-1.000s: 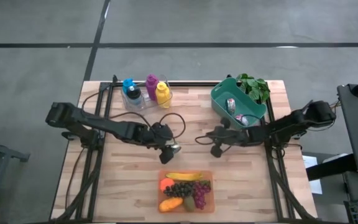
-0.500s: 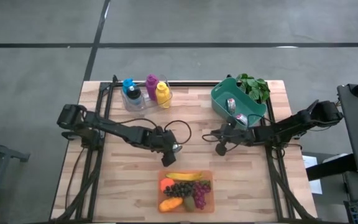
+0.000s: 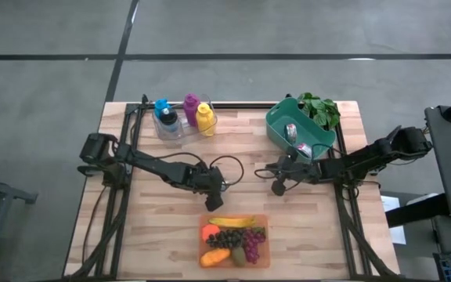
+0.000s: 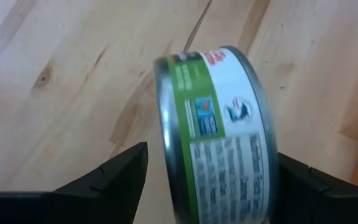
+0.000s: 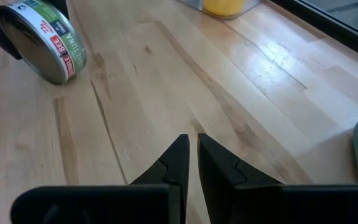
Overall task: Pick & Place Food Item
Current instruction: Put the green and white tuna can into the green bin
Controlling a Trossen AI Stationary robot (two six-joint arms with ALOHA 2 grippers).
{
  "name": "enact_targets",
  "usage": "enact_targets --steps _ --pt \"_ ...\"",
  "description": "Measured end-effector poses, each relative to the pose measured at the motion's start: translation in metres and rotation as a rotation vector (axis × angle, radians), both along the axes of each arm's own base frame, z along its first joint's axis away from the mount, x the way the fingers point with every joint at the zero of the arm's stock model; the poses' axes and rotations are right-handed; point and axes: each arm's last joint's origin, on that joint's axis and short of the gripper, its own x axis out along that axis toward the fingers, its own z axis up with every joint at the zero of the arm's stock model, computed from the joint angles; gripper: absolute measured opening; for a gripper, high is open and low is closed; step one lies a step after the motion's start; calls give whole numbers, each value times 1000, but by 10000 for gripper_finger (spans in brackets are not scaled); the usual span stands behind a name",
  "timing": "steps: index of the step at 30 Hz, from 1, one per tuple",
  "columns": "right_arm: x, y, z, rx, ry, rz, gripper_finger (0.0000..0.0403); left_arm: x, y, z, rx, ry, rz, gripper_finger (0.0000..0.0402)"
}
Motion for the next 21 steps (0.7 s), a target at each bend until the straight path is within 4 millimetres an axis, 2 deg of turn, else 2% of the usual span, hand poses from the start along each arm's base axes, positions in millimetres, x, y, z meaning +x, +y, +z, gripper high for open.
enact_targets --steps 21 --pt "0 0 0 -6 5 7 28 0 0 1 -1 -7 0 275"
